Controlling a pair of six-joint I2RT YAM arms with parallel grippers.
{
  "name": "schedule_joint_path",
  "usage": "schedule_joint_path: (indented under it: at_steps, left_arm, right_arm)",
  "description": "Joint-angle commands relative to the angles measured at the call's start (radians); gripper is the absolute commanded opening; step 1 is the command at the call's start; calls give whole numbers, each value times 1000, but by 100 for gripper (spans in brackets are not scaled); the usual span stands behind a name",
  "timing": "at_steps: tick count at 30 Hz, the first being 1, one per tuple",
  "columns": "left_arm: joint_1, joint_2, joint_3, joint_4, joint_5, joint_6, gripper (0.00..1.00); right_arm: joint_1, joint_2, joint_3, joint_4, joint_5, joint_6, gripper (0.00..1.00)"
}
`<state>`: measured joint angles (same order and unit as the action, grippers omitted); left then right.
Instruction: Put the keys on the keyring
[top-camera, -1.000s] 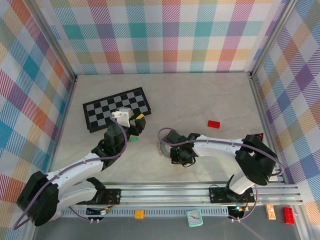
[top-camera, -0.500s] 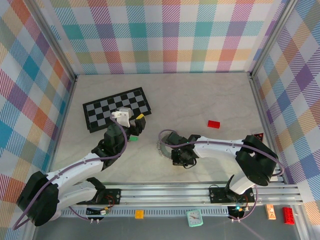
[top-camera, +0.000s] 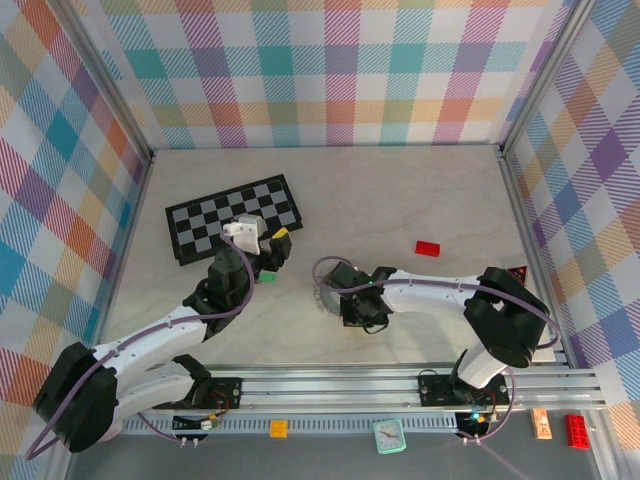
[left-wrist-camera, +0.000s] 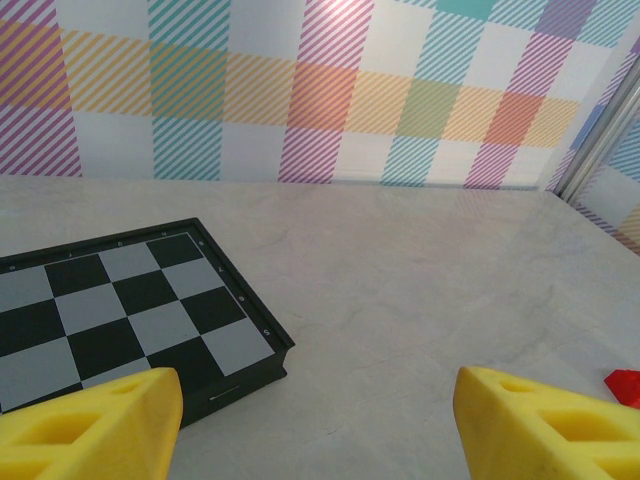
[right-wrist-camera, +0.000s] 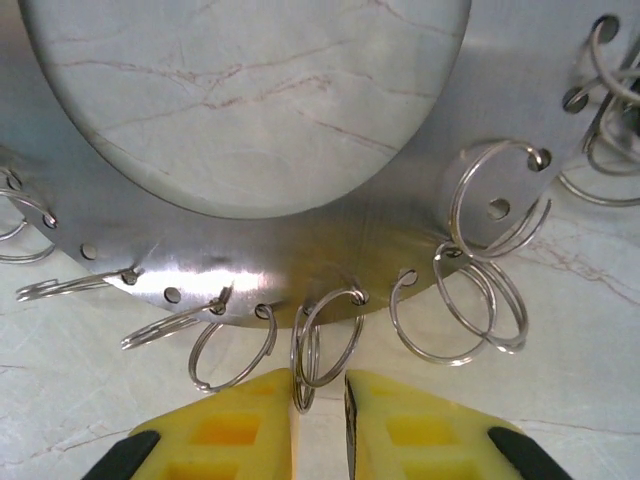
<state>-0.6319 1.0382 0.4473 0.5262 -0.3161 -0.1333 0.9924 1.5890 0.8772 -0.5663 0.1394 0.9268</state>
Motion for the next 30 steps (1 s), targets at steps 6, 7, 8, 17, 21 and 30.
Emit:
schedule_joint_path:
  at_steps: [6, 7, 8, 17, 21, 30]
  left_arm:
    - [8, -17, -7, 17, -14, 17, 71]
    - [8, -18, -7, 17, -14, 17, 71]
    - [7, -18, -6, 17, -12, 17, 71]
    - [8, -22, -7, 13, -14, 18, 71]
    - [8, -20, -5, 15, -14, 18, 71]
    - [8, -17, -6, 18, -13, 18, 71]
  right_arm:
    - [5, 24, 48, -34, 51, -37, 20]
    - [3, 27, 53, -36, 55, -40, 20]
    - [3, 29, 58, -39, 57, -44, 20]
    - [4, 35, 90, -73, 80, -65, 17]
    - [5, 30, 94, -83, 71, -68, 16]
    - [13, 33, 103, -106, 54, -69, 13]
